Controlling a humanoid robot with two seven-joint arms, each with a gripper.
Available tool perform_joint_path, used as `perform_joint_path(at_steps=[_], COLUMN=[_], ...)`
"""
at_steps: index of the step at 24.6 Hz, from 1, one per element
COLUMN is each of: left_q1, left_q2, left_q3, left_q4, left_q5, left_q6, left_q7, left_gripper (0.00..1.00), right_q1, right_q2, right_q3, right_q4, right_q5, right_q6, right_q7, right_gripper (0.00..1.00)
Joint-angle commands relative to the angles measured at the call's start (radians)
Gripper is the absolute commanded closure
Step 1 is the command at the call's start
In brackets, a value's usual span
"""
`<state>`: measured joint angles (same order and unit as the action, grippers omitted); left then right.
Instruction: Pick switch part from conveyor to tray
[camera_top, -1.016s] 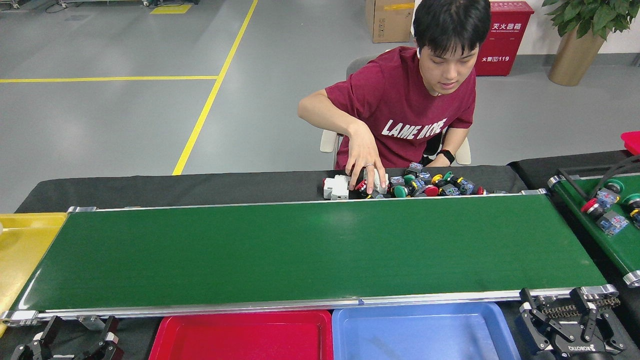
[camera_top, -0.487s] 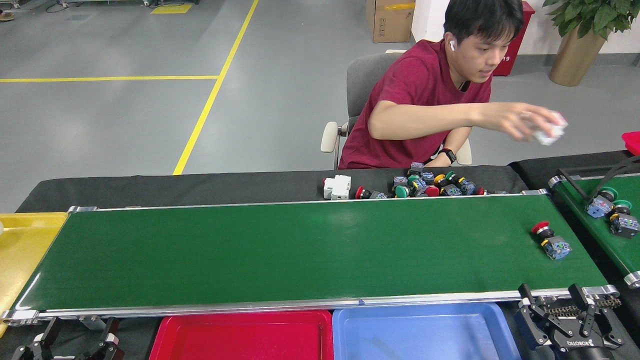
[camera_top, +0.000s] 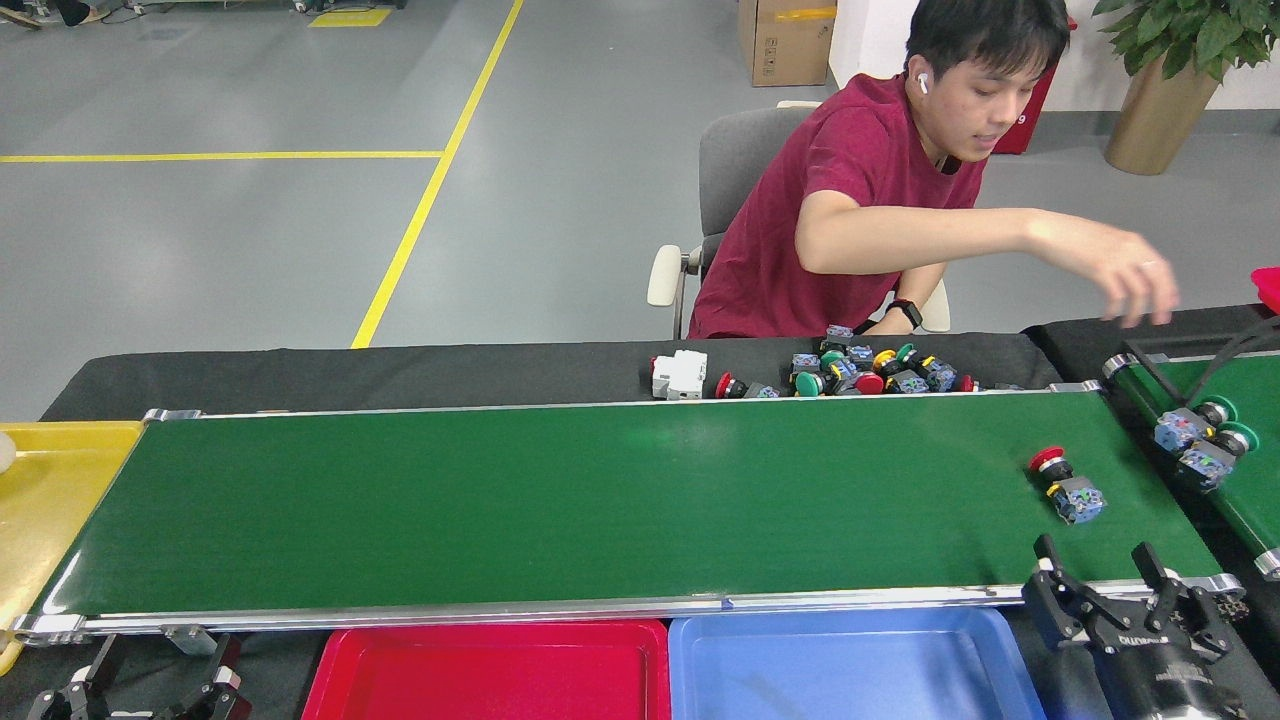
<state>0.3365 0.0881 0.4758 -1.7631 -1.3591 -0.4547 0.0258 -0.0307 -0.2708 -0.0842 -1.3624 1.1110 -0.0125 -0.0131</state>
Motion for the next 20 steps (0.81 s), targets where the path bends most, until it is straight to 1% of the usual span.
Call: perform_joint_path(at_steps=[1, 6, 8, 9, 10, 11, 12, 13, 14, 15, 16, 20], left_q1=[-0.007, -0.011, -0.021, -0.025, -0.030, -0.033, -0.037, -0.040, -0.044, -0.044, -0.044, -0.044], left_q2=[0.006, 0.009, 0.010, 0.012, 0.012, 0.012, 0.012, 0.012, 0.012, 0.012, 0.012, 0.012], left_q3=[0.000, -0.002, -0.005, -0.005, -0.008, -0.014, -0.022, -0.029, -0.033, -0.033, -0.033, -0.033], left_q4=[-0.012, -0.012, -0.010, -0.010, -0.009, -0.009, -0.009, -0.009, -0.009, -0.009, -0.009, -0.009], left_q5=[0.003, 0.003, 0.001, 0.001, -0.002, -0.002, -0.002, -0.002, -0.002, -0.002, -0.002, -0.002], left_q6=[0.002, 0.002, 0.001, 0.001, 0.001, 0.001, 0.001, 0.001, 0.001, 0.002, 0.002, 0.001], left_q7=[0.008, 0.006, 0.006, 0.006, 0.006, 0.006, 0.006, 0.006, 0.006, 0.006, 0.006, 0.006], left_gripper=[0.00, 0.00, 0.00, 0.00, 0.00, 0.00, 0.00, 0.00, 0.00, 0.00, 0.00, 0.00], right_q1=[-0.058, -0.210, -0.253, -0.267, -0.279, -0.285, -0.293, -0.295, -0.295, -0.295, -0.295, -0.290], right_q2=[-0.016, -0.016, -0.013, -0.013, -0.015, -0.016, -0.021, -0.033, -0.042, -0.042, -0.041, -0.042], right_q3=[0.040, 0.135, 0.147, 0.153, 0.164, 0.173, 0.188, 0.202, 0.205, 0.204, 0.199, 0.199], right_q4=[0.052, 0.223, 0.281, 0.304, 0.325, 0.336, 0.344, 0.352, 0.356, 0.358, 0.355, 0.332], right_q5=[0.003, 0.001, 0.001, 0.000, -0.002, -0.002, -0.002, -0.005, -0.013, -0.017, -0.025, -0.048], right_q6=[0.042, 0.114, 0.115, 0.114, 0.108, 0.103, 0.095, 0.069, 0.028, -0.011, -0.038, -0.101], right_q7=[0.004, 0.002, 0.002, 0.004, 0.004, 0.005, 0.004, 0.002, -0.002, -0.004, -0.005, -0.004], right_gripper=[0.03, 0.03, 0.06, 0.11, 0.23, 0.31, 0.49, 0.70, 0.89, 0.97, 0.98, 0.98])
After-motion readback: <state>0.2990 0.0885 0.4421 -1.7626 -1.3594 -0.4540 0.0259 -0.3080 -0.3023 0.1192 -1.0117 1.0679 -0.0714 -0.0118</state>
